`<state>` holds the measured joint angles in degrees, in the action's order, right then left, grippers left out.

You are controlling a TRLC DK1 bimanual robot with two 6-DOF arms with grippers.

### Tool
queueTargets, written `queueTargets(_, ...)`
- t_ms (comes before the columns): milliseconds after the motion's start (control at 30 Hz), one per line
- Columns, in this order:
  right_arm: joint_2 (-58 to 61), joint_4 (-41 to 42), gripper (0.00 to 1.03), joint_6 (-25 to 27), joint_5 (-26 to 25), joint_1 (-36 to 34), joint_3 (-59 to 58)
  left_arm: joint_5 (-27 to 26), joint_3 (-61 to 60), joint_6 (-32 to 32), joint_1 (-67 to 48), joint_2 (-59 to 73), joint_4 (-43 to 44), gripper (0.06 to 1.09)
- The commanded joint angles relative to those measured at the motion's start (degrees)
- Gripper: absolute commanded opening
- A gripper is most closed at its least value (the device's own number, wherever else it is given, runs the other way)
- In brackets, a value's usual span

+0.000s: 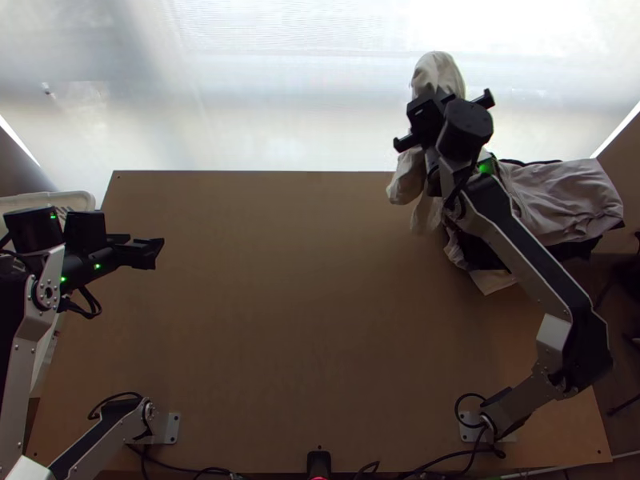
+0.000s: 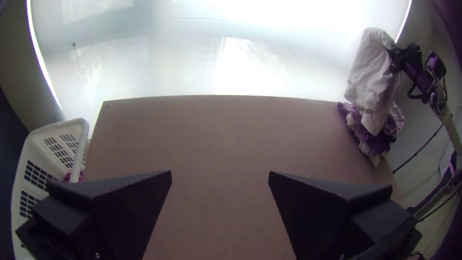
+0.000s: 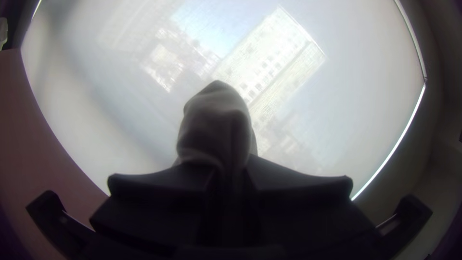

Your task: Fold the t-shirt

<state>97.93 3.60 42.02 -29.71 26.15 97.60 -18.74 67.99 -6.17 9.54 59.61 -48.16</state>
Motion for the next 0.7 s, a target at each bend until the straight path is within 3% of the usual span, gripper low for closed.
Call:
queueTargets(0, 1.12, -2.72, 0.03, -0.10, 3.52, -4.71, 5.32, 1.16, -2.42, 0.64, 0.04, -2.13, -0.09, 1.04)
queueTargets(600, 0.16, -11.59, 0.03, -0.71, 10.20, -14.11, 16.83, 1.52, -3.39, 0.55, -0.22, -2.66, 0.09, 1.04)
queueTargets(667, 0.07, -13.00, 0.03, -2.56, 11.35, -16.31, 16.39, 1.69, -3.65, 0.46, -0.49, -2.57, 0.09, 1.04)
